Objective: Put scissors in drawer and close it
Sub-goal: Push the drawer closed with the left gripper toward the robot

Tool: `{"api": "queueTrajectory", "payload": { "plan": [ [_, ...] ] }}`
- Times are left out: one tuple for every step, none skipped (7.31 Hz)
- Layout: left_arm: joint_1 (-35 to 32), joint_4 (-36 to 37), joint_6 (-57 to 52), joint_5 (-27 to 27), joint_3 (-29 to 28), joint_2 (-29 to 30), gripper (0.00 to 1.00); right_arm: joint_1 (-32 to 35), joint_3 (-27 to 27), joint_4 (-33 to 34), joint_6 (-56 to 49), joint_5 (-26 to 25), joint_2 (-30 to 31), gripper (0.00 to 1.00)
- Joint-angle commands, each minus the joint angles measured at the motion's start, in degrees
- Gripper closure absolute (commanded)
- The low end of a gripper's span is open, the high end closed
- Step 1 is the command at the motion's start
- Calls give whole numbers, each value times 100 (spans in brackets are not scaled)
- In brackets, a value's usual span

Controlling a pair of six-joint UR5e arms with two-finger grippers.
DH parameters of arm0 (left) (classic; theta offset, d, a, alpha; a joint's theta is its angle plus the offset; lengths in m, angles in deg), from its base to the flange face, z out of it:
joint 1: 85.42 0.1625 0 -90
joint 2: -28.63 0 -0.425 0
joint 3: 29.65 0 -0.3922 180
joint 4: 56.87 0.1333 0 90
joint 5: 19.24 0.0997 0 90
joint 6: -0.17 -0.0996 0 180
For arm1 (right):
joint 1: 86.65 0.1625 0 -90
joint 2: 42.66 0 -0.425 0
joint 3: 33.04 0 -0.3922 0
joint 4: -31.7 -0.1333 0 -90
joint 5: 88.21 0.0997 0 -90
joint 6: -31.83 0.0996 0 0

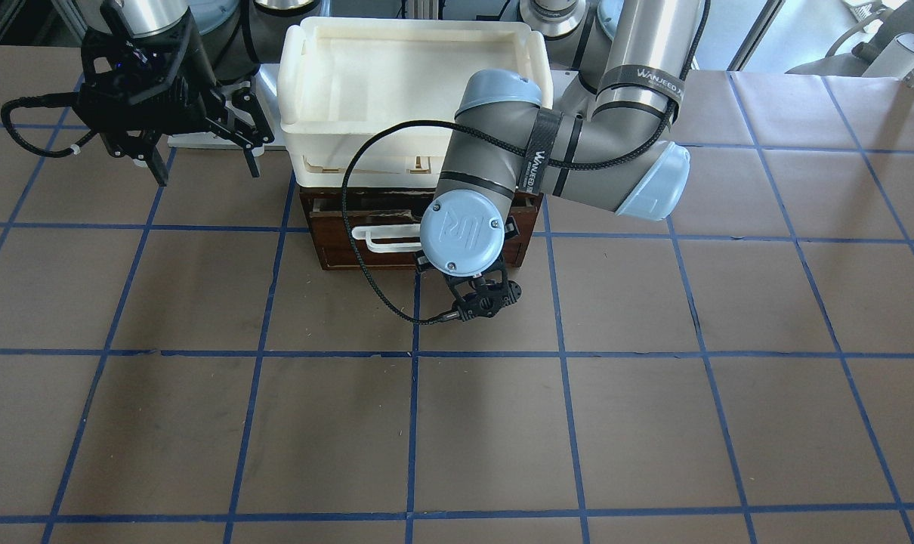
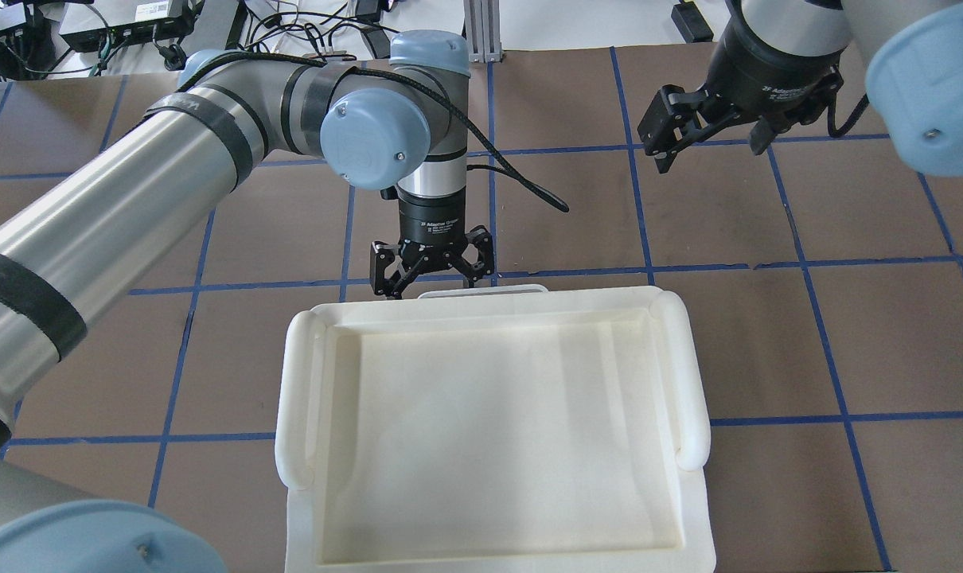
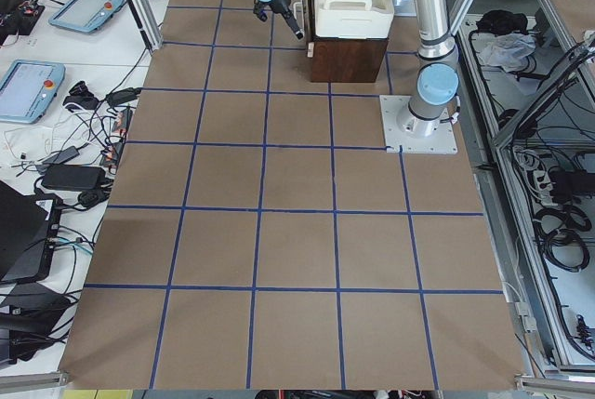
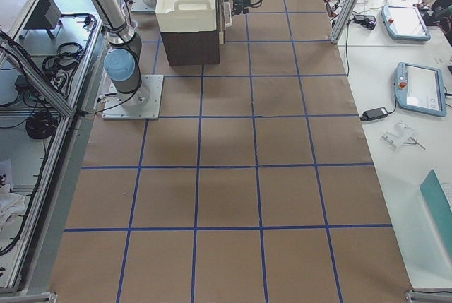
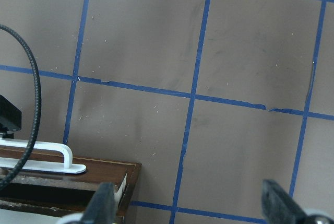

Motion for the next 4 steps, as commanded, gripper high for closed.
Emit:
{"api": "queueTrajectory", "payload": {
  "plan": [
    [-9, -164, 121, -9, 6, -12, 0, 0, 0, 4, -3, -6, -6, 0],
    [-9, -199, 148, -9, 6, -3, 0, 0, 0, 4, -3, 3, -6, 0],
    [-9, -295, 166, -9, 6, 5, 0, 0, 0, 4, -3, -6, -6, 0],
    [-35, -365, 227, -18, 6, 6, 0, 0, 0, -5, -3, -14, -6, 0]
  ]
}}
